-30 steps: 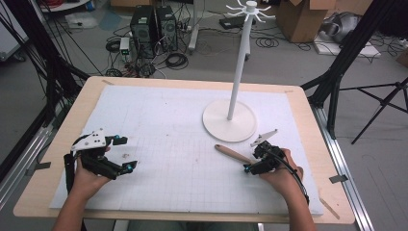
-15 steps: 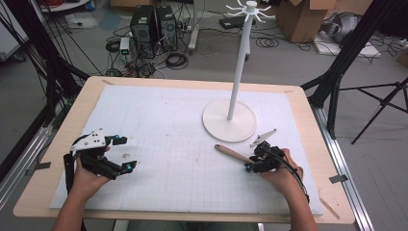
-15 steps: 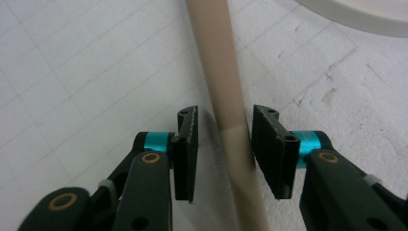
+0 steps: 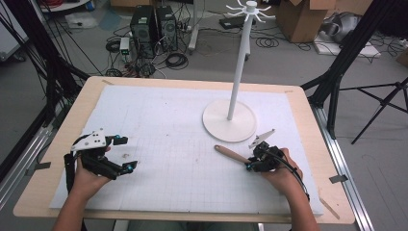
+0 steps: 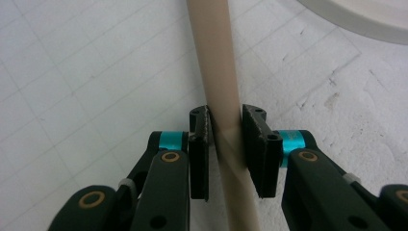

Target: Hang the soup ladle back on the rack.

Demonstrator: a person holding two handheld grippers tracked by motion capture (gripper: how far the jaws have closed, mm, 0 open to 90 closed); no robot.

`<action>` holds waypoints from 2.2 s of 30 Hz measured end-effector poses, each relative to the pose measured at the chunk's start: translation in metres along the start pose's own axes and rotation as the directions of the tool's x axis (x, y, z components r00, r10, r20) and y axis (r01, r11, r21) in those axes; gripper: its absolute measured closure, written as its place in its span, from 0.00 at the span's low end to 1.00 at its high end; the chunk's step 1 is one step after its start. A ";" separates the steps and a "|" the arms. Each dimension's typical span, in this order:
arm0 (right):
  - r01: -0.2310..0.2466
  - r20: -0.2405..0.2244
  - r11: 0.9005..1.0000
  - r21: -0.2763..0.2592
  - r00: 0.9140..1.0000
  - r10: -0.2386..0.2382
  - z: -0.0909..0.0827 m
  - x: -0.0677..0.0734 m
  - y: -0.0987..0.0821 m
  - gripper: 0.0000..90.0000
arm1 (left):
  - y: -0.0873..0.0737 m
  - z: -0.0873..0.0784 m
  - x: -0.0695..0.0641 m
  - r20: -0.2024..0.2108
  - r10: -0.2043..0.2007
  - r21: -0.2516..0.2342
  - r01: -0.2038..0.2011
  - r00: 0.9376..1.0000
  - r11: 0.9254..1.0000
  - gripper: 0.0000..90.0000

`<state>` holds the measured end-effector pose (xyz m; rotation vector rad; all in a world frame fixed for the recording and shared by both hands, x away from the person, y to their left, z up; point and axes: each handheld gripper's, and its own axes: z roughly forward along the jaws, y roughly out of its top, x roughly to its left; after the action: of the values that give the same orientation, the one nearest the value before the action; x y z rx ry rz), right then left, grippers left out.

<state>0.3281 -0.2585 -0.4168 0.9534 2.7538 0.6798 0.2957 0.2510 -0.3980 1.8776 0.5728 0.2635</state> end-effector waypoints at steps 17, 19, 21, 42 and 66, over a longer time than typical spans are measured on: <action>0.052 -0.016 0.998 0.029 0.999 -0.051 -0.001 0.002 0.003 0.85 | 0.000 -0.001 0.000 -0.001 -0.005 -0.005 0.005 1.000 1.000 0.02; 0.056 -0.013 0.998 0.028 0.998 -0.056 -0.001 0.003 0.003 0.86 | 0.000 -0.001 0.000 -0.001 -0.006 -0.005 0.006 1.000 1.000 0.02; 0.054 -0.005 0.998 0.029 0.999 -0.054 -0.001 0.004 0.003 0.86 | 0.000 -0.001 0.000 -0.001 -0.003 -0.003 0.003 1.000 1.000 0.02; -0.014 -0.087 0.936 -0.353 0.996 -0.018 -0.074 -0.004 -0.010 0.86 | 0.000 -0.002 0.000 -0.004 -0.002 -0.004 0.002 1.000 1.000 0.02; 0.025 -0.008 0.871 -0.491 0.999 -0.033 -0.157 -0.023 0.022 0.86 | 0.002 -0.005 -0.001 0.001 -0.002 -0.020 0.002 1.000 1.000 0.02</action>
<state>0.3144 -0.3152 -0.2677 0.7838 2.4020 1.3041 0.2938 0.2538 -0.3940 1.8574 0.5695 0.2665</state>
